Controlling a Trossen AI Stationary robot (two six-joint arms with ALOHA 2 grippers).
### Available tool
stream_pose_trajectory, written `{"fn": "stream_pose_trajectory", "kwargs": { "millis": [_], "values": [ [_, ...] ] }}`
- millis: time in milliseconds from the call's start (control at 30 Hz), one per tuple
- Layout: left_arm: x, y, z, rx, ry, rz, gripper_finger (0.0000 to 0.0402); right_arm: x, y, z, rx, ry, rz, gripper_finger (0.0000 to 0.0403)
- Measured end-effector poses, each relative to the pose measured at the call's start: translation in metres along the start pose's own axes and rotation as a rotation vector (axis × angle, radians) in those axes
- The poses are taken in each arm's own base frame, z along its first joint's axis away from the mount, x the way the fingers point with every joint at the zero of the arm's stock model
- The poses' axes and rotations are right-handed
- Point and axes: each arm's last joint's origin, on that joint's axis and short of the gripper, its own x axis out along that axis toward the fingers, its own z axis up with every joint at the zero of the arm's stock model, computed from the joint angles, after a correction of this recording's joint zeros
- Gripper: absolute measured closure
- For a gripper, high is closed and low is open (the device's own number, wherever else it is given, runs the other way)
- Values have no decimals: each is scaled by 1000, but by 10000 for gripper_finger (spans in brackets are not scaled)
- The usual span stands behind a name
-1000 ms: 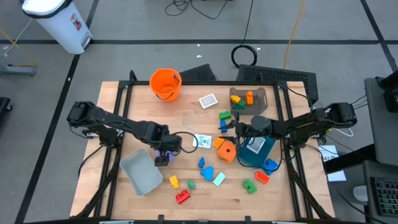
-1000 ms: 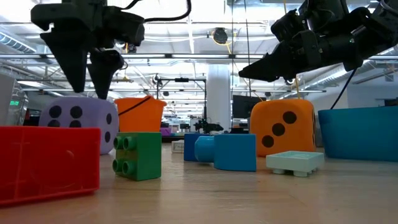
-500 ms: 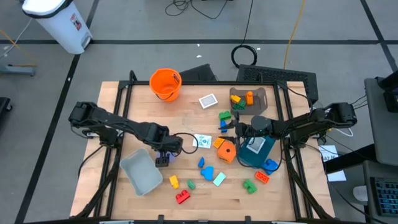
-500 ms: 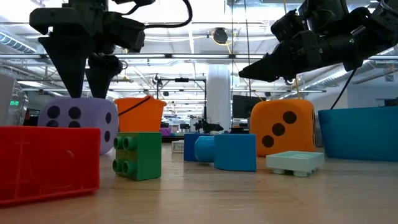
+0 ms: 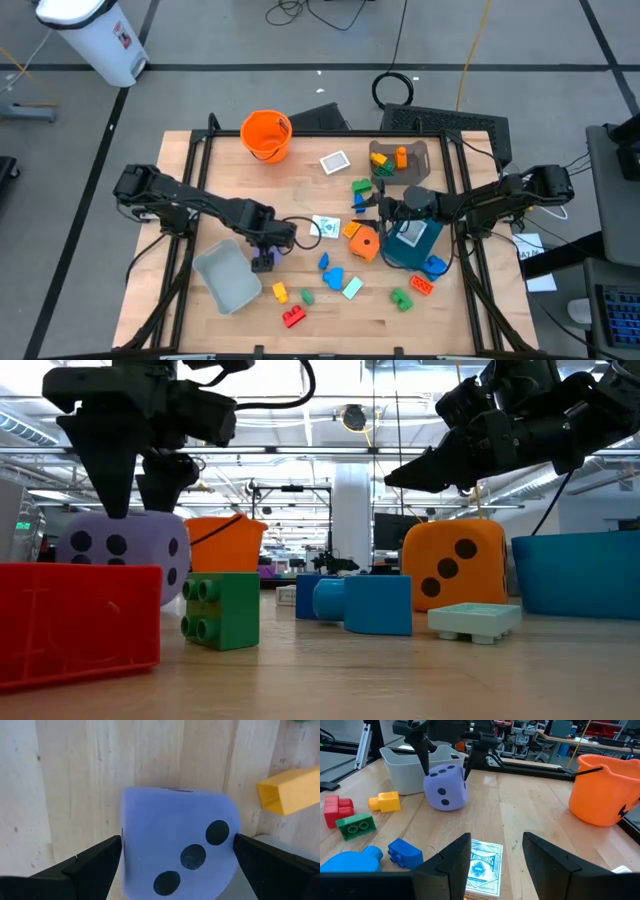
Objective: Pick & Place Toys
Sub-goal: Put the purple dice into the gray bin
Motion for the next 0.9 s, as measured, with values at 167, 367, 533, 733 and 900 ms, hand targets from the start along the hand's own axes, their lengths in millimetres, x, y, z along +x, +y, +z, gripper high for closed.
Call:
{"fn": "stream_pose_trajectory", "kwargs": {
  "millis": [167,367,533,733,900],
  "values": [
    [0,0,1,-8,-14,-3,14,0,0,0,0,0,0,232],
    [1,5,3,-39,-6,-55,14,0,0,0,0,0,0,232],
    [15,14,1,-98,31,-162,18,0,0,0,0,0,0,232],
    [19,23,1,-117,65,-224,72,0,0,0,0,0,0,232],
    [19,29,2,-133,75,-310,129,0,0,0,0,-1,0,232]
  ]
}}
